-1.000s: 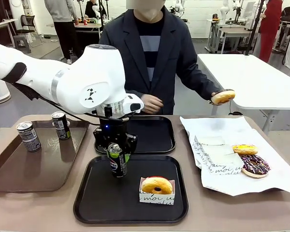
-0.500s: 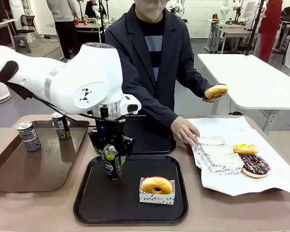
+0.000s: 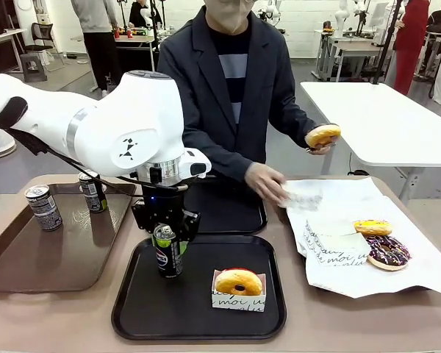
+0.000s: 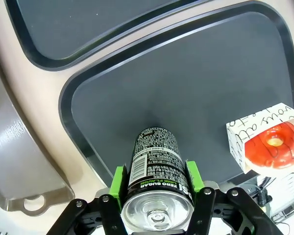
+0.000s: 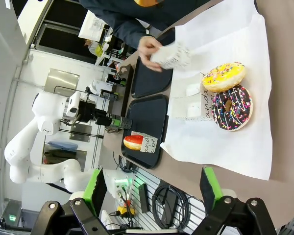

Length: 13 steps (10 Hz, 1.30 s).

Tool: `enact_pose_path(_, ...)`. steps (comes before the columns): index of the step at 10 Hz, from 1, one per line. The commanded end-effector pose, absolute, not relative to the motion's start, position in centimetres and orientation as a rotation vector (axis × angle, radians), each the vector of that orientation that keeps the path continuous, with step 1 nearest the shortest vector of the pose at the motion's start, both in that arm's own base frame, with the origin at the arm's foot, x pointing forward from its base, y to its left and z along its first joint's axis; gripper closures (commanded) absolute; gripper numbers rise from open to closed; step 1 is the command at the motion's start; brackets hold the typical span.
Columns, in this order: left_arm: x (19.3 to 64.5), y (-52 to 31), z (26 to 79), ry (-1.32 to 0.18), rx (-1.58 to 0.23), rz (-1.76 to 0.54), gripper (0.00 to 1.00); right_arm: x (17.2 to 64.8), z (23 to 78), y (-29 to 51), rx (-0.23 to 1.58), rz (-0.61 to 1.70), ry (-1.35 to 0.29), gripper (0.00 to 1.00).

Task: Set up donuts and drinks on trays.
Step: Pick up one Pepsi coke and place it on the Flat Tray.

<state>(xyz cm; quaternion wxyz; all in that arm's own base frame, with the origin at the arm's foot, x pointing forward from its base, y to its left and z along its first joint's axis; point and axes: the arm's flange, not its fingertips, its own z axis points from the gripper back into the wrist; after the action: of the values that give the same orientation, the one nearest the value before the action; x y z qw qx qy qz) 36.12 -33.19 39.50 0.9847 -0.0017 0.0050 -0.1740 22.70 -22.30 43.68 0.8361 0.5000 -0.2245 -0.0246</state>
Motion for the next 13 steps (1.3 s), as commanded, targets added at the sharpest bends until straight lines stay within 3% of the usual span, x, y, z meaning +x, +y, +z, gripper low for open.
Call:
enact_pose_path(1, 36.5, -32.7, 38.7, 0.001, -0.007, -0.337, 0.41, 22.9, 43.7, -22.4, 1.075, -0.043, -0.5, 0.0)
enact_pose_path(3, 36.5, -32.9, 38.3, 0.0, 0.013, -0.376, 0.41, 22.9, 43.7, -22.4, 1.075, -0.043, -0.5, 0.0)
enact_pose_path(4, 36.5, -32.8, 38.2, 0.003, 0.019, -0.378, 0.0, 22.9, 43.7, -22.4, 1.075, -0.043, -0.5, 0.0)
enact_pose_path(10, 35.7, -32.8, 39.6, 0.013, 0.013, -0.355, 0.0, 22.9, 43.7, -22.4, 1.075, -0.043, -0.5, 0.0)
enact_pose_path(13, 31.5, -32.0, 44.4, -0.003, -0.033, -0.327, 0.0, 22.9, 43.7, -22.4, 1.075, -0.043, -0.5, 0.0)
